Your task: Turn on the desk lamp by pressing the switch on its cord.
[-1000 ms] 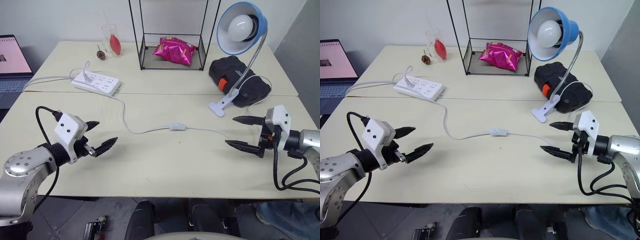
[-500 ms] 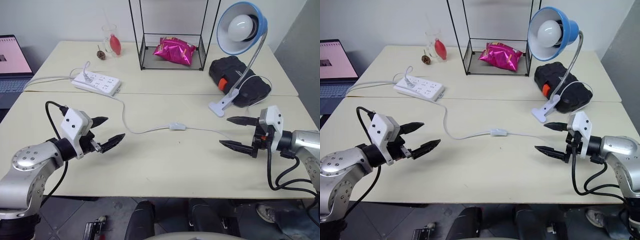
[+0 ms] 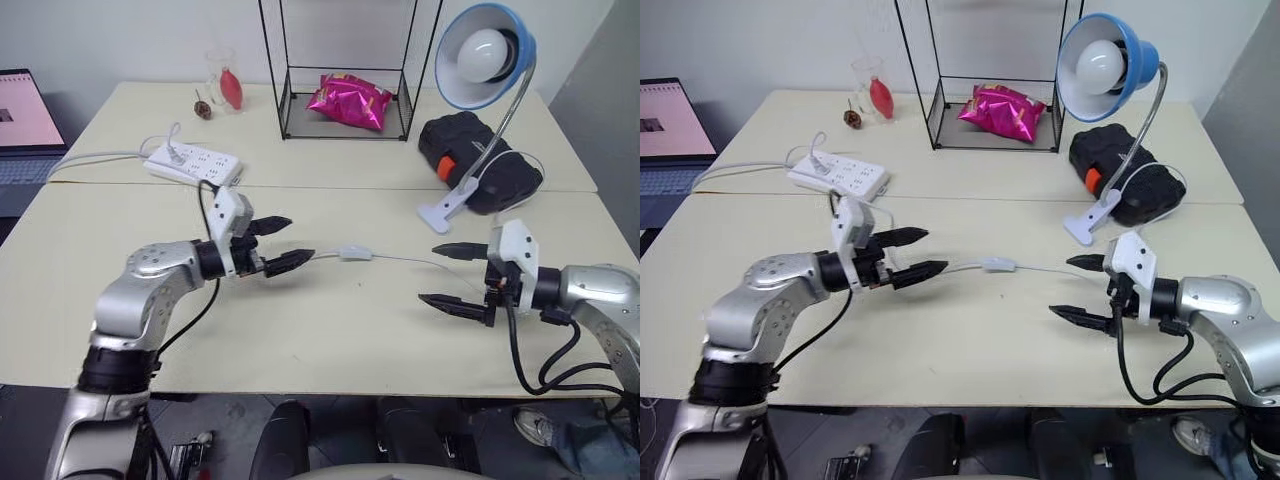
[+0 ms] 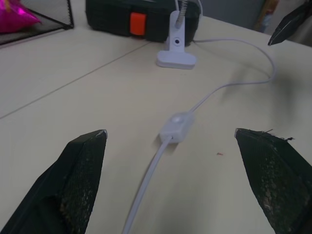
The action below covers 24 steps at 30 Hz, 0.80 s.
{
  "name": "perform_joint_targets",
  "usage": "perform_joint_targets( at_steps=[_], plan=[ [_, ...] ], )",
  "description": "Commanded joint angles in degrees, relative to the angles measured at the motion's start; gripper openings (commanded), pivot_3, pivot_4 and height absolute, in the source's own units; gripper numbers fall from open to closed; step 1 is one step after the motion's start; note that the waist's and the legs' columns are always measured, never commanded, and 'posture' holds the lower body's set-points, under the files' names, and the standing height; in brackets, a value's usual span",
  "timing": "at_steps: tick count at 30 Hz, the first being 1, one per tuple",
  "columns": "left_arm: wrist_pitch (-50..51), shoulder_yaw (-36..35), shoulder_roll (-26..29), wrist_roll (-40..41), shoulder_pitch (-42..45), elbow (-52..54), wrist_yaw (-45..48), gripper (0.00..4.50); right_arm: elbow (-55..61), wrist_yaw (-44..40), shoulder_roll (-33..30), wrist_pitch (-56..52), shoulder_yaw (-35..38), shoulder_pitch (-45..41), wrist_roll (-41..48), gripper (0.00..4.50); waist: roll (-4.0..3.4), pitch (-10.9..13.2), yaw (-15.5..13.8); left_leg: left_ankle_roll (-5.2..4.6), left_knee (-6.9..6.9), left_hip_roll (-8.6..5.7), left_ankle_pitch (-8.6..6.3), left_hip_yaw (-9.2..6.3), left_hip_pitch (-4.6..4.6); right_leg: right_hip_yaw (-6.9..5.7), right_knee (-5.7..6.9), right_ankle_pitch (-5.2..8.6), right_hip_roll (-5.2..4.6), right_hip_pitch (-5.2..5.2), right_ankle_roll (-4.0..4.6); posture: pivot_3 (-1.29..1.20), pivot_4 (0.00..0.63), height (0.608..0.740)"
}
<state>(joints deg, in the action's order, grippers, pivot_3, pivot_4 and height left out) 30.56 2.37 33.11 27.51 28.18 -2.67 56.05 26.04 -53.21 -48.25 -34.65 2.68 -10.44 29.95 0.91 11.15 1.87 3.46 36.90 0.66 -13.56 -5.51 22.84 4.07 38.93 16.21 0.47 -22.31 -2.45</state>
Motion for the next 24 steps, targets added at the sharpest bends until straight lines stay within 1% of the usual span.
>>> perform_joint_targets(
  at_steps=[1,4,7,13,19,24],
  plan=[
    [-3.5,3.5,-2.1,-3.6,5.4,-9.8,4.1,4.36,6.1,4.1,0.5,-6.2,0.8,-2.1,3.4,4.5,0.0,0.0,0.1,0.0,-0.01,0.01,0.0,0.01,-0.01,0.01,0.0,0.0,0.02,0.0,0.0,0.0,0.15,0.74],
    [-5.5,5.7,-3.9,-5.9,9.1,-15.9,6.5,4.36,8.8,5.5,0.7,-8.8,0.9,-2.3,4.8,4.5,0.0,0.0,0.0,0.0,-0.02,0.02,0.0,-0.05,0.02,-0.01,0.01,0.0,0.06,-0.02,0.01,0.0,0.15,0.74],
    [-9.7,7.9,-6.1,-9.6,12.6,-23.0,7.7,4.36,10.6,7.0,1.0,-10.4,0.8,-2.1,5.2,4.5,0.0,0.0,-0.1,0.0,-0.02,0.01,0.0,-0.06,0.06,-0.02,-0.01,0.0,0.04,-0.02,0.01,0.0,0.15,0.74],
    [-12.6,8.3,-11.1,-12.7,17.4,-34.4,9.4,4.36,13.3,9.6,1.1,-12.6,1.1,-1.4,6.2,4.5,0.01,0.0,-0.1,0.0,0.0,-0.06,0.0,-0.06,0.08,-0.01,-0.03,0.0,0.0,-0.01,0.0,0.0,0.15,0.74],
    [-10.7,7.8,-13.7,-13.2,20.5,-40.0,12.9,4.36,14.8,10.9,0.9,-14.2,1.9,-1.2,7.3,4.5,0.02,0.0,0.0,0.0,-0.01,-0.05,0.0,-0.1,0.08,-0.03,-0.01,0.01,0.03,-0.02,0.0,0.0,0.15,0.74],
    [-10.9,8.1,-14.3,-14.2,21.6,-41.9,14.5,4.36,15.3,11.6,0.5,-15.0,2.3,-1.5,8.3,4.5,0.02,0.0,0.0,0.0,0.0,-0.05,0.0,-0.1,0.08,-0.02,-0.01,0.01,0.03,-0.02,0.0,0.0,0.15,0.74]
  ],
)
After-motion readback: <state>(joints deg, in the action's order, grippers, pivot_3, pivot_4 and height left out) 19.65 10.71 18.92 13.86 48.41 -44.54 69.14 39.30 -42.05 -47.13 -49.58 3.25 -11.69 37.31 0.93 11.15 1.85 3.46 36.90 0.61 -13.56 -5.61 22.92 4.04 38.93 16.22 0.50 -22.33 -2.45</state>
